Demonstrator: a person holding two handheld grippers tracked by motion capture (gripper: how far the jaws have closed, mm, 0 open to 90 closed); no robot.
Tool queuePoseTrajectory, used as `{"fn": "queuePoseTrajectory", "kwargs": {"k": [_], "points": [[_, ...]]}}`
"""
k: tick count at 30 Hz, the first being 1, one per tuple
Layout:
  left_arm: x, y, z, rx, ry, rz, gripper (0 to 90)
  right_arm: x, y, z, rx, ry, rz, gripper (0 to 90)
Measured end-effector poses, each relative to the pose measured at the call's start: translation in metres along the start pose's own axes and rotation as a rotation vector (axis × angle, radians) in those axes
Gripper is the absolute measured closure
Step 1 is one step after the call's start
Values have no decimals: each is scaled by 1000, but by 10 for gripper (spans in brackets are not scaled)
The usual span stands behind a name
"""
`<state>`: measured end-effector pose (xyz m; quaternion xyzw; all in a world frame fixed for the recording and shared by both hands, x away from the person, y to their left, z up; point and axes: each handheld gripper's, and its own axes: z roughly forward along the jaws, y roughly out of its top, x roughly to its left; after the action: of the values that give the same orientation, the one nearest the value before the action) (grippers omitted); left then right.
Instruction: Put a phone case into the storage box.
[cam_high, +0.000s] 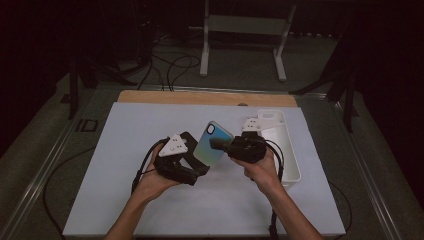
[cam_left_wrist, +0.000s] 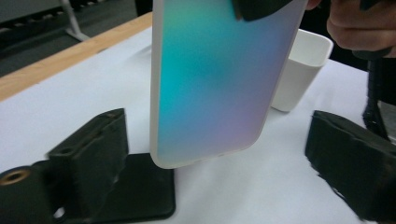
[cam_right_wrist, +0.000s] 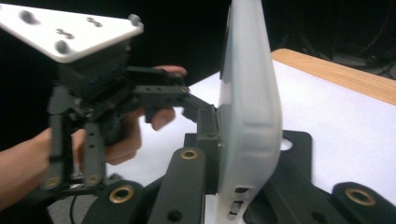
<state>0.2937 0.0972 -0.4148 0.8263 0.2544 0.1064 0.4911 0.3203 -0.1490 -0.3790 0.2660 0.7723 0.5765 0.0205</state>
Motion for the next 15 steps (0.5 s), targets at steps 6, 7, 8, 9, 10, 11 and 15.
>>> {"fn": "queuePoseTrajectory", "kwargs": {"k": [6,7,8,9,10,11,15], "points": [[-1,-2,2,10,-68,-6,155,8,0,0,4,73,-49,869],[-1,-2,3,15,-81,-1,156,9,0,0,6,93,-61,869],[-1,-2,3,15,-81,-1,155,9,0,0,6,93,-61,869],[-2,-2,3,15,-97,1,155,10,0,1,10,106,-69,869],[-3,-3,4,19,-111,3,156,13,1,2,14,144,-96,869],[-3,-3,4,23,-120,9,159,14,1,2,15,154,-102,870],[-7,-4,6,23,-156,33,252,17,2,4,24,187,-137,870]]}}
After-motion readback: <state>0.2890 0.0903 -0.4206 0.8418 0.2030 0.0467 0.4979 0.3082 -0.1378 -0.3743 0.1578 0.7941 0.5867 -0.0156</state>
